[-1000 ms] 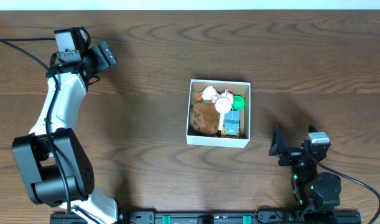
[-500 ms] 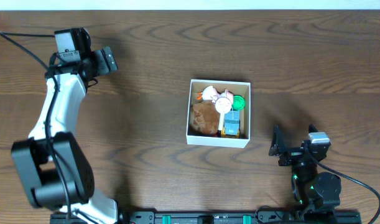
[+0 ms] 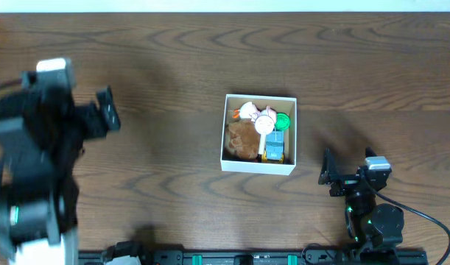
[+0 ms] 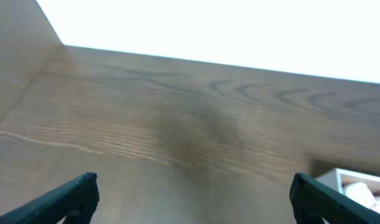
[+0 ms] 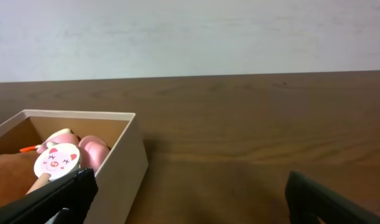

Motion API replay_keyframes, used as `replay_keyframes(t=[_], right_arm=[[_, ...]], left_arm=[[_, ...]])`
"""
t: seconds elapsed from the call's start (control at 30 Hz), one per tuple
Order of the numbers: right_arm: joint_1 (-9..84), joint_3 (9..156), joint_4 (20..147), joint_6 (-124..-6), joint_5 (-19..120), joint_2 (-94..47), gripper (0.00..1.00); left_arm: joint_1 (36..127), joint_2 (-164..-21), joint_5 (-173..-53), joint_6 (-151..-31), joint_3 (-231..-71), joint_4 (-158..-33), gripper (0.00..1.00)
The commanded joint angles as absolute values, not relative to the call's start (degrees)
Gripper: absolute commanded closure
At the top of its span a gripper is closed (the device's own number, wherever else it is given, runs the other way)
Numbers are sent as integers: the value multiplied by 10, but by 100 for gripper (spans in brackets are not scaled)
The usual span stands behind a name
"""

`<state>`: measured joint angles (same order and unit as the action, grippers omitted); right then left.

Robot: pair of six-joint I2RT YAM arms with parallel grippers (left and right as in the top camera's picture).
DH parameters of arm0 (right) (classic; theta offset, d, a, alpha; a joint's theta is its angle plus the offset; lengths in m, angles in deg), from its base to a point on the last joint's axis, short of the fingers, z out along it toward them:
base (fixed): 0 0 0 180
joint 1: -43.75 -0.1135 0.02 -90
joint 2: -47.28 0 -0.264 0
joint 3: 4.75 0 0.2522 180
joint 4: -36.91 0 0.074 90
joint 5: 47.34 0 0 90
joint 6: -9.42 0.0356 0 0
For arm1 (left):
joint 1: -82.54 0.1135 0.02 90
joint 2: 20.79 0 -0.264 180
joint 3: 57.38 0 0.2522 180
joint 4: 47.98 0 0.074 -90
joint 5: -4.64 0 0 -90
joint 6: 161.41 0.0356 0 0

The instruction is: Pack container

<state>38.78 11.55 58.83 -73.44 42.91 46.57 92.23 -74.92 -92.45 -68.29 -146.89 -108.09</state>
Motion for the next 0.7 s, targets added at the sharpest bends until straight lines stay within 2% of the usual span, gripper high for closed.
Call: replay_keyframes(t=[0.0, 0.13, 0.33, 0.47, 0.67], right_arm=[[395, 111, 588, -740, 429, 470, 1], [395, 111, 588, -740, 429, 470, 1], [395, 111, 588, -740, 429, 470, 1], [395, 111, 588, -740, 429, 470, 1], [395, 111, 588, -740, 429, 470, 1]], left_arm=[[924, -692, -924, -674, -1471, -1109, 2], [924, -640, -922, -673, -1466, -1145, 2], [924, -565, -922, -673, -1393, -1118, 2], [924, -504, -922, -673, -1291, -1040, 2], [924, -426, -921, -665, -1106, -833, 2]])
